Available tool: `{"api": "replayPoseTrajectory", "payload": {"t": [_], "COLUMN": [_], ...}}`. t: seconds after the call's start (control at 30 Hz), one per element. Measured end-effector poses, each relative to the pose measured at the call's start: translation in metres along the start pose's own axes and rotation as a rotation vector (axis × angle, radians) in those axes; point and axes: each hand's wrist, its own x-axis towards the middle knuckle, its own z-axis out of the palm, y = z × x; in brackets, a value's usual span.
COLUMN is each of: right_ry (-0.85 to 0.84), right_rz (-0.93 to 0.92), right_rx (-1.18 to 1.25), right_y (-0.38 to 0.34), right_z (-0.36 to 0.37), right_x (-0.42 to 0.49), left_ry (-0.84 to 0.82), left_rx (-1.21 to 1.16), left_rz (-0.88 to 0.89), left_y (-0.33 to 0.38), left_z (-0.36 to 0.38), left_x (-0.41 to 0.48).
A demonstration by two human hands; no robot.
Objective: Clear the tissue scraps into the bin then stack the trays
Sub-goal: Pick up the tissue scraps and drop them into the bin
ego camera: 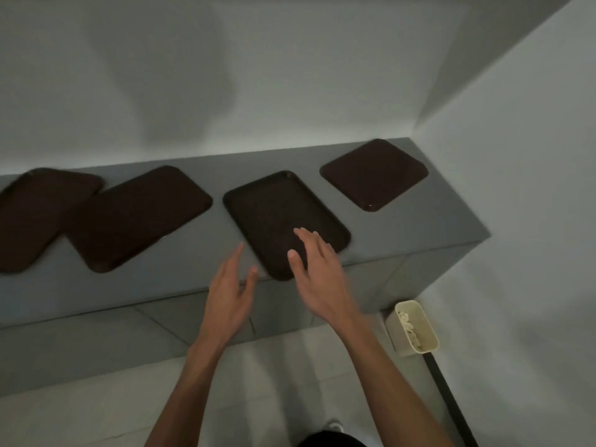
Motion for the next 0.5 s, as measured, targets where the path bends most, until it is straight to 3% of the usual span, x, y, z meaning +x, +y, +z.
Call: {"api": "replayPoseTrajectory", "payload": {"t": [0.5], "right_ry": [-0.256], "right_rz": [-0.226], "right_rx": [0.003], "right_y": [-0.28], "right_z": [0.251], "right_x": [0.022], "left_ry": [0.256], "left_rx": [0.123], "left_rz": [-0.229], "left_y": [-0.232], "left_z": [-0.328], "left_x": [-0.056]}}
